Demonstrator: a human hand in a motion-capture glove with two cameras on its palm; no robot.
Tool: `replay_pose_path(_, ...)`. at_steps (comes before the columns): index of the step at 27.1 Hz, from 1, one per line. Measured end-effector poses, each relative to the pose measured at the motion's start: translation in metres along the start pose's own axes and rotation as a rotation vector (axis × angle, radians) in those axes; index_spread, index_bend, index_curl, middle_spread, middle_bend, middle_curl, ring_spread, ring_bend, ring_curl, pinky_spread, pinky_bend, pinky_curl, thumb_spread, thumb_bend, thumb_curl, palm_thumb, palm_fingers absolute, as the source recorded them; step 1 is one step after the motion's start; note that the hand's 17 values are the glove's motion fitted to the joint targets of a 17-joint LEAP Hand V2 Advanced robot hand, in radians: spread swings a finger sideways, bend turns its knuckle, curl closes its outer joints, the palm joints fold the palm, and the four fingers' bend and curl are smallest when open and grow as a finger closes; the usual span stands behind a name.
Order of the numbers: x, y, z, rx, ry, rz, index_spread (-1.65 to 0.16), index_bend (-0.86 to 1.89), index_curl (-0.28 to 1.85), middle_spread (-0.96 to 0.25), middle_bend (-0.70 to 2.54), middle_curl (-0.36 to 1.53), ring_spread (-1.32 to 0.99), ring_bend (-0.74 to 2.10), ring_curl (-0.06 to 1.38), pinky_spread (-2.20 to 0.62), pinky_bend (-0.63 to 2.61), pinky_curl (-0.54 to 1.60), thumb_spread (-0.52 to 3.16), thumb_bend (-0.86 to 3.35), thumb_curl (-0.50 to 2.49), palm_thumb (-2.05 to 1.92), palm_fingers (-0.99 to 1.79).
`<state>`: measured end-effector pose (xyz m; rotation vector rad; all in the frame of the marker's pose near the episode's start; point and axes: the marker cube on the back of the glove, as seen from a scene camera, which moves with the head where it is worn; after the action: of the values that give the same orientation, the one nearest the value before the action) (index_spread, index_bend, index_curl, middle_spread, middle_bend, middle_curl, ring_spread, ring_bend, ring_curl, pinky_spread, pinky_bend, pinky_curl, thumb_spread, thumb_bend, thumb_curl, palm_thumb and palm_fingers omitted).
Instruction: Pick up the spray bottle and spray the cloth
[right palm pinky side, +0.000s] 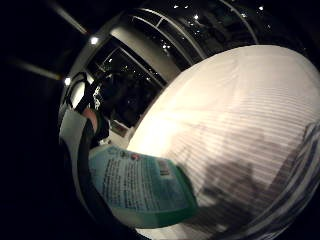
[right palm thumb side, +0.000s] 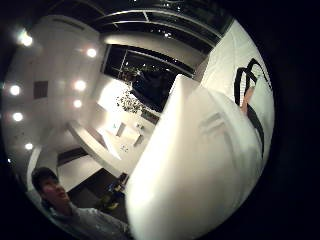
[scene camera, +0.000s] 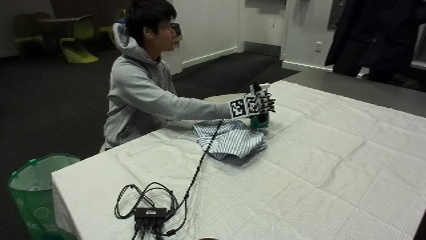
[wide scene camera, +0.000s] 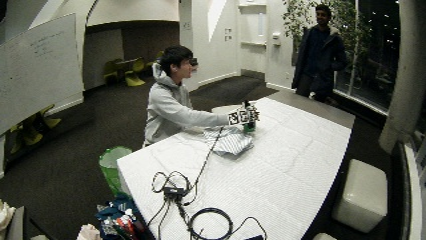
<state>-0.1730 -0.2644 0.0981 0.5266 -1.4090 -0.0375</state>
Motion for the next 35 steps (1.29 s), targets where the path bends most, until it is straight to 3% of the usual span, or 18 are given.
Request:
replay_pose_path(8, -0.004, 0.006, -0.01, -0.056, 0.008, 0.02, -0.16, 0.33, 0.54, -0.07, 0.48, 0.46, -0.16, 0.42, 0.41, -0.22, 0.46, 0.39, 0.35, -0.04, 0.76, 0.9, 1.19)
replay_pose_path(12, -0.011, 0.015, -0.023, -0.094, 0.006, 0.016, -0.21, 0.08, 0.47, -0.07, 0.39, 0.44, -0.15, 0.4, 0.41, -0.16, 0.5, 0.41, 0.57, -0.03, 0.72, 0.88, 0.79)
replay_pose_path(18, -0.025, 0.026, -0.05, -0.112, -0.014, 0.002, -0.26, 0.01, 0.38, -0.08, 0.24, 0.4, -0.13, 0.39, 0.42, -0.03, 0.57, 0.44, 0.72, -0.05, 0.65, 0.82, 0.41)
replay_pose_path(35, -0.068, 0.068, -0.133, -0.077, -0.038, -0.063, -0.32, 0.12, 0.25, -0.08, 0.21, 0.37, -0.11, 0.41, 0.36, 0.09, 0.56, 0.37, 0.89, -0.03, 0.51, 0.73, 0.38)
